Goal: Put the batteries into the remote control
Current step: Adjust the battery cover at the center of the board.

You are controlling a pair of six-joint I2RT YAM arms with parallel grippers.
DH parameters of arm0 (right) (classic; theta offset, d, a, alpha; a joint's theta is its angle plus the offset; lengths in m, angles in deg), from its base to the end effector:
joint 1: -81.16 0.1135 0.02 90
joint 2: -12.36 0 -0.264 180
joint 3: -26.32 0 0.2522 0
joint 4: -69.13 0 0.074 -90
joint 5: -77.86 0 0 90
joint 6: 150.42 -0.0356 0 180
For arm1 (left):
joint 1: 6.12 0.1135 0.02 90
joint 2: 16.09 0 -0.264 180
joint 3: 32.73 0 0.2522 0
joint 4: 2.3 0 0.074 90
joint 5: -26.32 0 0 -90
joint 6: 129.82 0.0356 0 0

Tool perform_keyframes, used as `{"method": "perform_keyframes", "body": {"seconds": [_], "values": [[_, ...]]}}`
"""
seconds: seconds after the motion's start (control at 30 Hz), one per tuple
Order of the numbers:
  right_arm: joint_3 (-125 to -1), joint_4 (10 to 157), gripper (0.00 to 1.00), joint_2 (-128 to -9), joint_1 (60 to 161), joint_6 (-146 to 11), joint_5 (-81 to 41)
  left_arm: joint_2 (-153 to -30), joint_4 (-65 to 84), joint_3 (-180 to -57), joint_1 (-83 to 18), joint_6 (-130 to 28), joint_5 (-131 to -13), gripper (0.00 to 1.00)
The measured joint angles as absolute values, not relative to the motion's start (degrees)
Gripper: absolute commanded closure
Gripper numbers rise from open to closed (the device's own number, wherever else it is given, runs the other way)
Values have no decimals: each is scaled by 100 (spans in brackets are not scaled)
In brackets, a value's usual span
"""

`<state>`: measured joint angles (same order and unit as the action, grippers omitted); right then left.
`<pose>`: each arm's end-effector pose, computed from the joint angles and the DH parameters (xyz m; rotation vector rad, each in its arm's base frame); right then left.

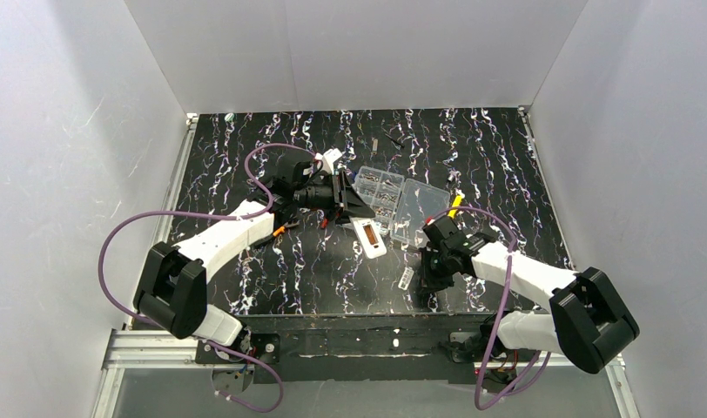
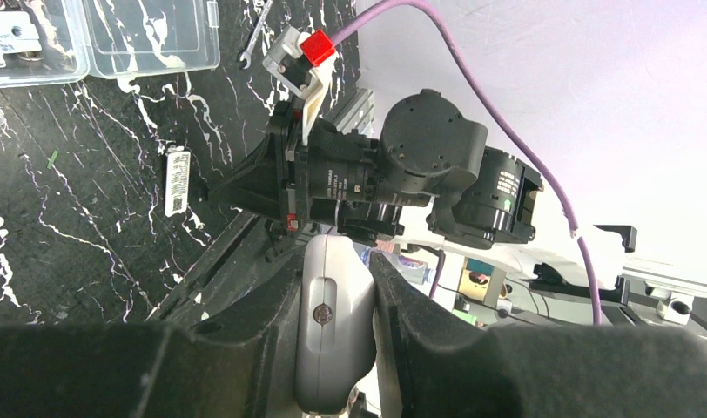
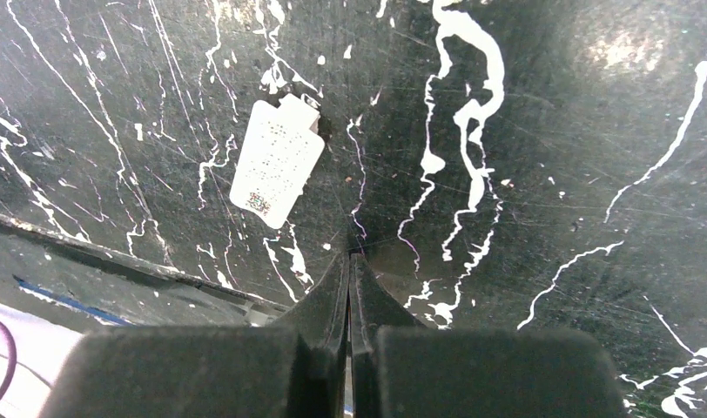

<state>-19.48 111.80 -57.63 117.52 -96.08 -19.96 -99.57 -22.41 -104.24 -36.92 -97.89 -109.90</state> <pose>0.1603 0.1240 0.1577 -0.0573 2.8516 0.5009 0.2741 -0.1933 0.3375 0.3848 1.7261 -1.7646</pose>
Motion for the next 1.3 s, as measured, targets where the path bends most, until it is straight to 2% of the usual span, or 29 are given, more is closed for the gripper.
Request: {"method": "perform_keyframes", "body": {"seconds": [0.4,1.3], "values": [[-2140,10706,99,-6194,12084,-9818,-1762,-9913,-2011,-10424,-3692,-9664,-10858,100],[-3941,10365,99,-8122,12406,-9226,-1464,-9636,-1493,-10547,-3542,-9325,-10688,100]]}}
